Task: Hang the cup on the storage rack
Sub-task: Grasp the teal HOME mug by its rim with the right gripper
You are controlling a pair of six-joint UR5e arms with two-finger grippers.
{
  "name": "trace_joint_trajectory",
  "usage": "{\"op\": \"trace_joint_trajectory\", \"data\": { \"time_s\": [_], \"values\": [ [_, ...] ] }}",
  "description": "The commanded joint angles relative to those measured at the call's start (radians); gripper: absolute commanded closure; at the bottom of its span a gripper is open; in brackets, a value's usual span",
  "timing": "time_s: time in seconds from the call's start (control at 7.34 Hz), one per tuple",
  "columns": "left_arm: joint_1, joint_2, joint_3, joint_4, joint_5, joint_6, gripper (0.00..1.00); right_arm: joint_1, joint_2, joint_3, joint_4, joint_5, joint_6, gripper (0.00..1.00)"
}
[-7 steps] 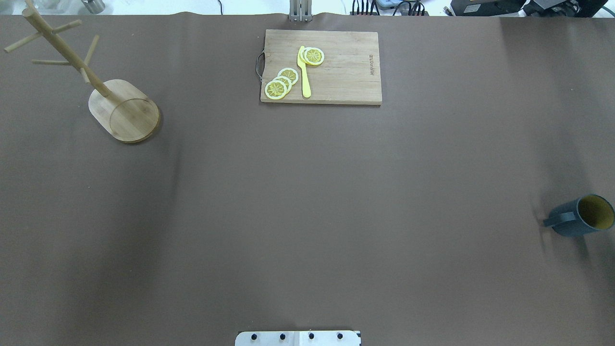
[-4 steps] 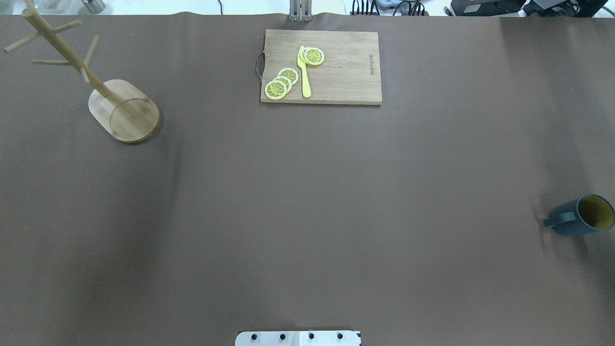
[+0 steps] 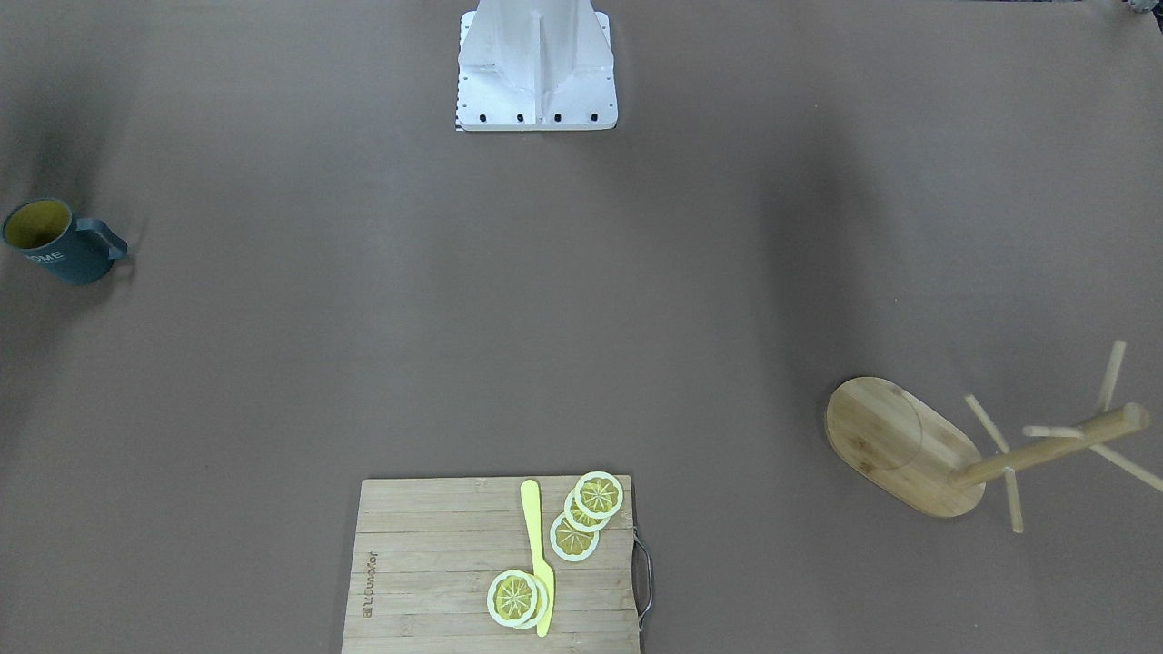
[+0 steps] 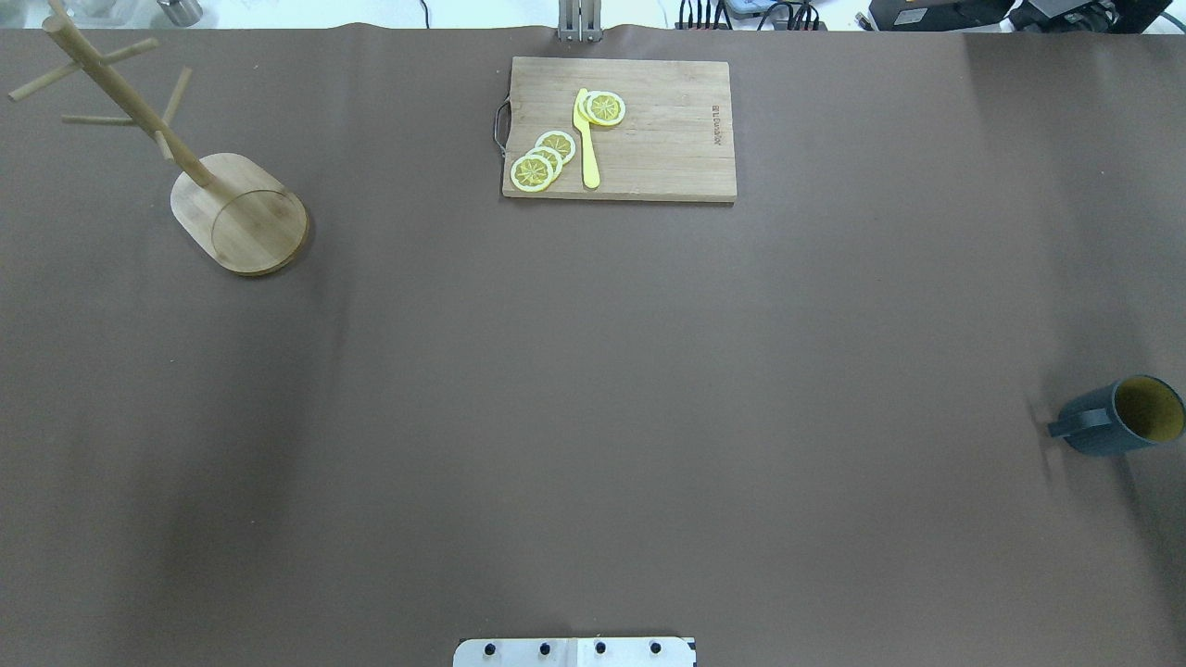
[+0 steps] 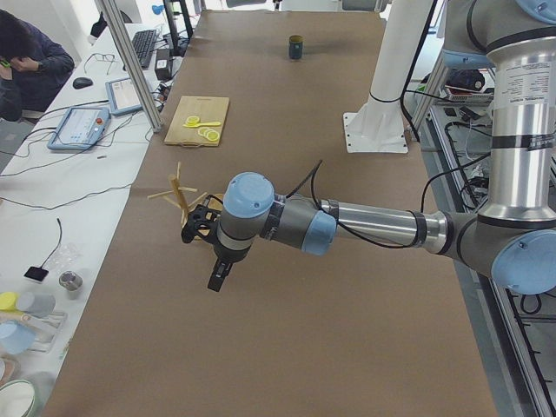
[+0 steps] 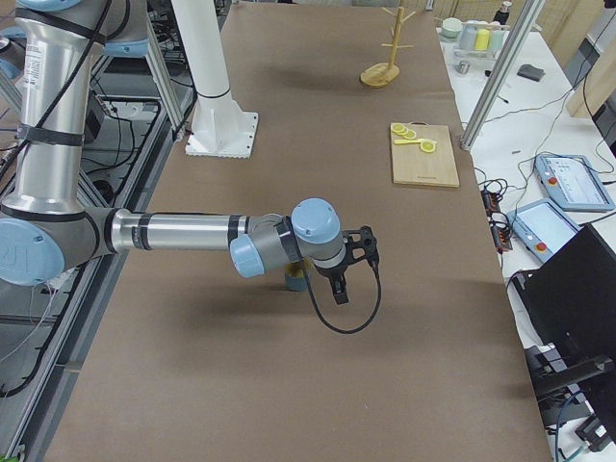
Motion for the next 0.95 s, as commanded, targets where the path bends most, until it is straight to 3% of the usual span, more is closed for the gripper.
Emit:
{"op": "trace_joint_trajectory", "data": {
  "time_s": [0.0,0.27,0.82],
  "values": [
    [0.0,0.0,0.0,-0.005,-0.001,-0.001,0.02,-0.126,-0.022,0.019,0.018,-0.055,0.115,0.0],
    [-0.001,0.0,-0.003,-0.005,0.0,-0.001,0.01,-0.227,-0.091,0.105,0.018,-0.133,0.181,0.0],
    [-0.001,0.004,-0.007,-0.006,0.0,0.0,0.01,-0.365,-0.182,0.111,0.111,-0.216,0.183,0.01]
  ]
}}
